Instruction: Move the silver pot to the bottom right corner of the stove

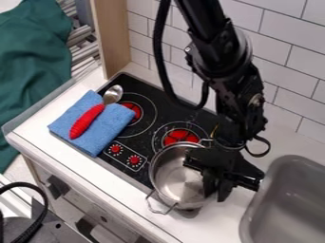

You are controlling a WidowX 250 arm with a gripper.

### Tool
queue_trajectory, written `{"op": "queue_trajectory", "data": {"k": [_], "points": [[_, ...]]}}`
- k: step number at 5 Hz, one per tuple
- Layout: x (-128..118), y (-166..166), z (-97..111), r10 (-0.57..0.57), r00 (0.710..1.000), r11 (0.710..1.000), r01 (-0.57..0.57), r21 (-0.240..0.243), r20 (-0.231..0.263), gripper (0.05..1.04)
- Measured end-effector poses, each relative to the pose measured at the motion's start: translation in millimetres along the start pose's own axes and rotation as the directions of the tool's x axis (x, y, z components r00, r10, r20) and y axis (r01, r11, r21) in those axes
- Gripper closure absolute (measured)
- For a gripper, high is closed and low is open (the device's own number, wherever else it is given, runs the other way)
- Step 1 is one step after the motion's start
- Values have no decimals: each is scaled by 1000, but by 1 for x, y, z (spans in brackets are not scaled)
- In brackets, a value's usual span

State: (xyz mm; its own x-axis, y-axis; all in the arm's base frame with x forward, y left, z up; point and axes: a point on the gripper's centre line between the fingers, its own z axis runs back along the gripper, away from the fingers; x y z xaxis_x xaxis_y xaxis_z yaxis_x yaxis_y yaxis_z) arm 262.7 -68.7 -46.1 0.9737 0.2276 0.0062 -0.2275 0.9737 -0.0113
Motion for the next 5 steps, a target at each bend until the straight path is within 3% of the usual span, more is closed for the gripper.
{"op": "queue_trajectory", "data": {"k": [1, 2, 3, 4, 5], "points": [[4, 1, 7, -21, 1000, 999, 21, 30, 3, 582], [11, -9, 33, -27, 999, 999, 27, 25, 22, 265], [10, -13, 57, 2, 1000, 1000, -2, 14, 26, 69], [5, -18, 76, 35, 999, 999, -33, -42, 35, 74], [2, -13, 78, 46, 998, 997, -43, -65, 49, 77]]}}
